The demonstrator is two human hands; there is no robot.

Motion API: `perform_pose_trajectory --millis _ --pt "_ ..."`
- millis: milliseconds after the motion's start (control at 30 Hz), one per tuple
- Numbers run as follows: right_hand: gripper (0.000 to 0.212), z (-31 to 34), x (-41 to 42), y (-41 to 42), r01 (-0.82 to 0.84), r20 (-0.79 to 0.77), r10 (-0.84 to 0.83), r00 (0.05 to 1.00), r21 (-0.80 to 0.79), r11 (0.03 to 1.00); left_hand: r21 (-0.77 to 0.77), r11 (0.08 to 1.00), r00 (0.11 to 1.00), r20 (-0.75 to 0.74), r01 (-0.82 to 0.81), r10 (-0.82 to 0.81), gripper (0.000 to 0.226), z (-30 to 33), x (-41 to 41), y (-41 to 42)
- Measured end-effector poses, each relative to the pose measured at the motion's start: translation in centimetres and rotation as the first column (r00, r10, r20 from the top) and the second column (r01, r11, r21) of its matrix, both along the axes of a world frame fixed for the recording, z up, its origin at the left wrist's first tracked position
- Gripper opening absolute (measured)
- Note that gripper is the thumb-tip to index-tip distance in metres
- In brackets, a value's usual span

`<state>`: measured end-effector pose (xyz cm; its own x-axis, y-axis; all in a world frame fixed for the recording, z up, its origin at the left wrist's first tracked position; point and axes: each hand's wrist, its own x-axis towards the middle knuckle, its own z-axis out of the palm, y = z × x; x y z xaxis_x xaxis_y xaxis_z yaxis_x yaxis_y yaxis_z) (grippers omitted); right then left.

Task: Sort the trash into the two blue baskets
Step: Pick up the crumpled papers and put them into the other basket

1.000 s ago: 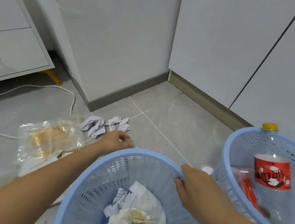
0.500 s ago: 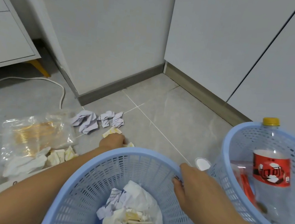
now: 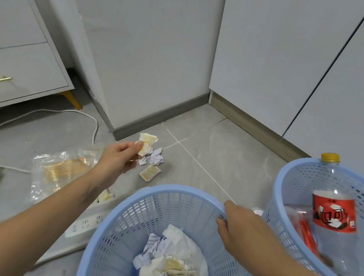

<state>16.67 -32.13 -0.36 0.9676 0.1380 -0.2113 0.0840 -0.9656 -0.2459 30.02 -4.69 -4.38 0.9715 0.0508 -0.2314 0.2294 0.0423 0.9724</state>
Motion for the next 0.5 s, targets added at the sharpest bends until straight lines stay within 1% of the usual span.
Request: perform_pose_trajectory --millis 33,67,100,133,200,233,267,333,367,400,433,467,500 --pt "0.028 -0.1 0.0 0.0 -0.002 0.001 0.002 1.0 0.005 1.0 -0.039 0.997 0.998 0.021 0.066 -0.065 0.027 1.6 -0.7 0.3" --pt "0.027 -0.1 0.1 0.0 -0.002 -0.002 0.002 1.0 0.005 1.0 -0.04 0.987 0.988 0.041 0.154 -0.152 0.039 3.1 -1.5 0.6" --pt "0.029 -0.2 0.1 0.0 -0.007 -0.001 0.007 1.0 0.002 1.0 0.001 0.967 0.966 0.055 0.254 -0.254 0.045 4.8 -2.3 0.8" --pt "0.031 -0.2 0.2 0.0 -0.017 0.004 0.017 1.0 -0.003 1.0 0.087 0.929 0.929 0.06 0.36 -0.365 0.041 6.4 -3.1 0.9" --pt "0.031 -0.2 0.2 0.2 -0.04 0.019 0.04 0.999 -0.002 0.999 0.261 0.777 0.799 0.033 0.573 -0.6 0.02 9.3 -4.8 0.7" --pt "0.028 -0.2 0.2 0.3 -0.052 0.028 0.052 0.998 0.002 0.999 0.285 0.693 0.722 0.005 0.662 -0.692 0.008 10.6 -5.7 0.1" --pt "0.024 -0.2 0.2 0.4 -0.065 0.04 0.065 0.997 0.005 0.998 0.294 0.607 0.641 -0.026 0.738 -0.767 0.002 11.4 -6.6 -0.4" --pt "0.018 -0.3 0.2 0.5 -0.082 0.059 0.081 0.995 -0.001 0.997 0.361 0.442 0.504 -0.093 0.821 -0.859 0.01 12.0 -7.7 -1.5" --pt "0.018 -0.3 0.2 0.6 -0.088 0.068 0.088 0.994 -0.006 0.996 0.416 0.381 0.466 -0.121 0.826 -0.877 0.011 12.0 -8.0 -1.9" --pt "0.017 -0.4 0.2 0.6 -0.092 0.076 0.092 0.993 -0.007 0.996 0.464 0.358 0.462 -0.131 0.81 -0.877 0.011 11.8 -7.9 -2.1" --pt "0.018 -0.4 0.2 0.5 -0.088 0.079 0.088 0.993 -0.003 0.996 0.484 0.38 0.492 -0.124 0.788 -0.862 0.01 11.5 -7.7 -2.3" --pt "0.018 -0.5 0.2 0.4 -0.079 0.081 0.078 0.994 0.004 0.997 0.489 0.439 0.553 -0.11 0.754 -0.826 0.009 11.1 -7.2 -2.2" --pt "0.017 -0.5 0.2 0.3 -0.067 0.082 0.066 0.994 0.011 0.998 0.49 0.521 0.638 -0.098 0.699 -0.764 0.008 10.5 -6.6 -2.1"
